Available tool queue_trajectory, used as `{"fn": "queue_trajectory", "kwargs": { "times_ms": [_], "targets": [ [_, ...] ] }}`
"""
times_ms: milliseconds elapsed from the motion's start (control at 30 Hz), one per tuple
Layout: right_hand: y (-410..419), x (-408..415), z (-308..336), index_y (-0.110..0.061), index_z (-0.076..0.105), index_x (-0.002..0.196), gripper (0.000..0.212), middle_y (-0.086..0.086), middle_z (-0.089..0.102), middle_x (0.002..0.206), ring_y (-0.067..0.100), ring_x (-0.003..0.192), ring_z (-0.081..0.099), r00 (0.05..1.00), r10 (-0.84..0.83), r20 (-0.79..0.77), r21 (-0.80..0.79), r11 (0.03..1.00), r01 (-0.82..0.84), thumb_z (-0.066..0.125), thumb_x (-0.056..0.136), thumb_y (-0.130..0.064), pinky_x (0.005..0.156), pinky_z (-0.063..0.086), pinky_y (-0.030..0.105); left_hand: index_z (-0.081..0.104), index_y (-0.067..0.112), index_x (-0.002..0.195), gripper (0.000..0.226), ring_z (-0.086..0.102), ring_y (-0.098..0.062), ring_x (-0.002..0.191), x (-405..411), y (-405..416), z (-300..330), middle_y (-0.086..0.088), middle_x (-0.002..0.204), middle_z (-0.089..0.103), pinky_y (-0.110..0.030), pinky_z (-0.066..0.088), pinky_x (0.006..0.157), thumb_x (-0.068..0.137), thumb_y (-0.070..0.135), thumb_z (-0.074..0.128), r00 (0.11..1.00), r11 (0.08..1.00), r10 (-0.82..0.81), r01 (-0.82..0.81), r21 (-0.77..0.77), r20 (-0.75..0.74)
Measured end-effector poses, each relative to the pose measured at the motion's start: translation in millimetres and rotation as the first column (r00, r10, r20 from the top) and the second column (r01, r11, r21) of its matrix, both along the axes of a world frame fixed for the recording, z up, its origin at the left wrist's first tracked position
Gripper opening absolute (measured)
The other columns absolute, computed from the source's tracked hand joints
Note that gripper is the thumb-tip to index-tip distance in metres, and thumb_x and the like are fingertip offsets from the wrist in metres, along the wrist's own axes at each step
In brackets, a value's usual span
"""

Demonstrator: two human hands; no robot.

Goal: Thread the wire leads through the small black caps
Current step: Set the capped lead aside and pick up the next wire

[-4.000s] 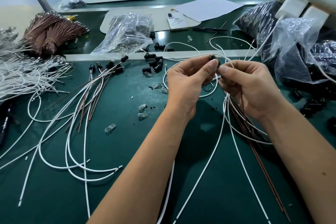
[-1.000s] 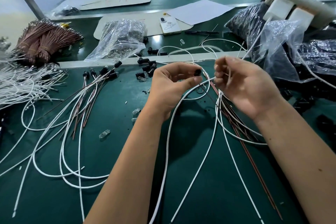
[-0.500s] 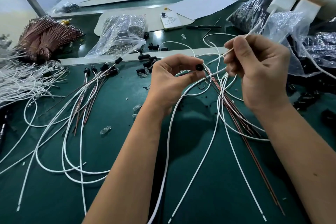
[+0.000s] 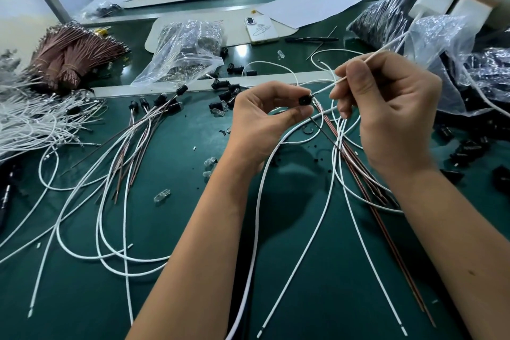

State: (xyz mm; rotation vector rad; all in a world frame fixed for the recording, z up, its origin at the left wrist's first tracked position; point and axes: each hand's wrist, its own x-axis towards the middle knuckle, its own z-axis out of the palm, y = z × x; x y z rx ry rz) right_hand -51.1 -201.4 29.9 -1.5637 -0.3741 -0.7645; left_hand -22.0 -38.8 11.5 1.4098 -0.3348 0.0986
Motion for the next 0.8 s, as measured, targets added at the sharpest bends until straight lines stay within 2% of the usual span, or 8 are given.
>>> {"fn": "queue_trajectory", "kwargs": {
  "times_ms": [100,200,500,700,800],
  "targets": [
    [-0.3,0.6,-1.0,-0.005,0.070,0.089,0.022,0.002,0.070,0.070,0.021,0.055,0.061,1.000,-0.027,0.004,-0.033,0.999,0.027,0.064,0.104,-0.020,0.053,0.048,0.029,0.073,0.010,0.081,0.027,0.067,-0.010,0.080,-0.7,0.1,0.6,0.002,0.082,0.074,-0.027,0.058,0.078,0.073,-0.016,0.078,1.000,1.000,0.003,-0.003,0.009,-0.012],
    [-1.1,1.3,-1.9,-0.005,0.070,0.089,0.023,0.001,0.070,0.070,0.021,0.055,0.062,0.999,-0.038,0.002,-0.047,0.998,0.038,0.064,0.104,-0.020,0.053,0.048,0.029,0.073,0.011,0.081,0.026,0.066,-0.014,0.082,-0.9,0.0,1.0,0.000,0.083,0.074,-0.036,0.060,0.085,0.074,-0.014,0.079,1.000,0.999,0.011,-0.011,0.033,-0.017],
    [-1.5,2.9,-3.6,-0.006,0.070,0.089,0.023,0.002,0.071,0.070,0.021,0.055,0.062,1.000,-0.024,-0.012,-0.024,0.999,0.023,0.064,0.105,-0.022,0.053,0.048,0.029,0.076,0.017,0.080,0.026,0.067,-0.016,0.085,-0.8,0.0,0.7,-0.001,0.085,0.076,-0.042,0.059,0.090,0.072,-0.006,0.083,0.999,0.999,0.026,-0.025,0.045,-0.026],
    [-1.7,4.9,-5.1,-0.006,0.071,0.088,0.023,-0.001,0.070,0.069,0.017,0.055,0.062,0.998,-0.047,-0.033,-0.052,0.998,0.045,0.065,0.104,-0.023,0.054,0.049,0.026,0.077,0.019,0.081,0.024,0.069,-0.015,0.081,-1.9,0.5,0.5,-0.002,0.087,0.077,-0.032,0.058,0.083,0.071,-0.001,0.085,1.000,0.999,0.013,-0.012,0.040,-0.026],
    [-2.1,5.9,-5.6,-0.004,0.071,0.089,0.025,0.003,0.071,0.069,0.018,0.055,0.061,0.997,-0.037,-0.065,-0.004,0.999,0.037,0.065,0.104,-0.023,0.053,0.049,0.027,0.077,0.018,0.080,0.024,0.067,-0.013,0.074,-2.3,1.0,1.4,-0.003,0.084,0.076,-0.028,0.058,0.079,0.072,-0.003,0.085,0.999,0.999,0.000,0.002,0.037,-0.043]
  ]
}}
